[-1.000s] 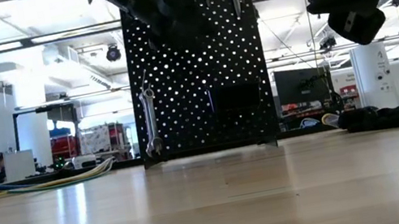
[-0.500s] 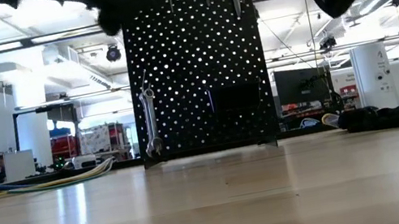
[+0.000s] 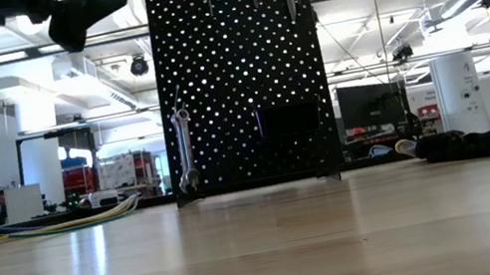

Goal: Hang tools onto peg board
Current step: Return to Home Position

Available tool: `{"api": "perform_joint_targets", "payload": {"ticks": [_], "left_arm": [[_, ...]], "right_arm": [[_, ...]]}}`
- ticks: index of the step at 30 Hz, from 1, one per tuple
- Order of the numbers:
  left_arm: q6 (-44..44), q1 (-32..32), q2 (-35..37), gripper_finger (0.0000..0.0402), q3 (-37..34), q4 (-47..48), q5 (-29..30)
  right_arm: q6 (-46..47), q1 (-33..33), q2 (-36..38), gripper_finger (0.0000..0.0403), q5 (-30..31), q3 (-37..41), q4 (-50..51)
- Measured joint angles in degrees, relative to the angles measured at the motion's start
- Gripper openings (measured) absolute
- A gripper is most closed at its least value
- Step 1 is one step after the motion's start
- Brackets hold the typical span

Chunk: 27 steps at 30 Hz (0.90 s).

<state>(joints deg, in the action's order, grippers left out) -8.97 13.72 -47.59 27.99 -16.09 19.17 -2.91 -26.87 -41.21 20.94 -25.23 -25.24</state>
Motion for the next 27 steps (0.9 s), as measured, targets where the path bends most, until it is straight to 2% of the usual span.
{"api": "perform_joint_targets", "payload": {"ticks": [7, 10, 14, 22, 27], "left_arm": [[4.4, 0.0, 5.7, 0.0231, -10.3, -14.0, -0.5], [4.6, 0.0, 7.9, 0.0231, -12.6, -16.0, -0.5], [4.9, -0.1, 10.8, 0.0231, -14.2, -15.8, -0.4], [5.4, -0.1, 17.2, 0.0231, -14.8, -8.1, 1.3], [5.2, -0.1, 19.6, 0.0231, -17.8, -8.6, 1.4]], "right_arm": [[0.2, 0.0, 16.2, 0.0001, 0.4, 0.7, 13.2], [1.5, 0.0, 19.5, 0.0000, 4.3, 1.6, 18.1], [2.5, 0.0, 22.1, 0.0000, 8.1, 1.8, 21.6], [2.6, 0.0, 24.0, 0.0000, 9.8, 2.1, 24.2], [4.1, 0.0, 24.0, 0.0000, 12.0, 3.5, 25.9]]}}
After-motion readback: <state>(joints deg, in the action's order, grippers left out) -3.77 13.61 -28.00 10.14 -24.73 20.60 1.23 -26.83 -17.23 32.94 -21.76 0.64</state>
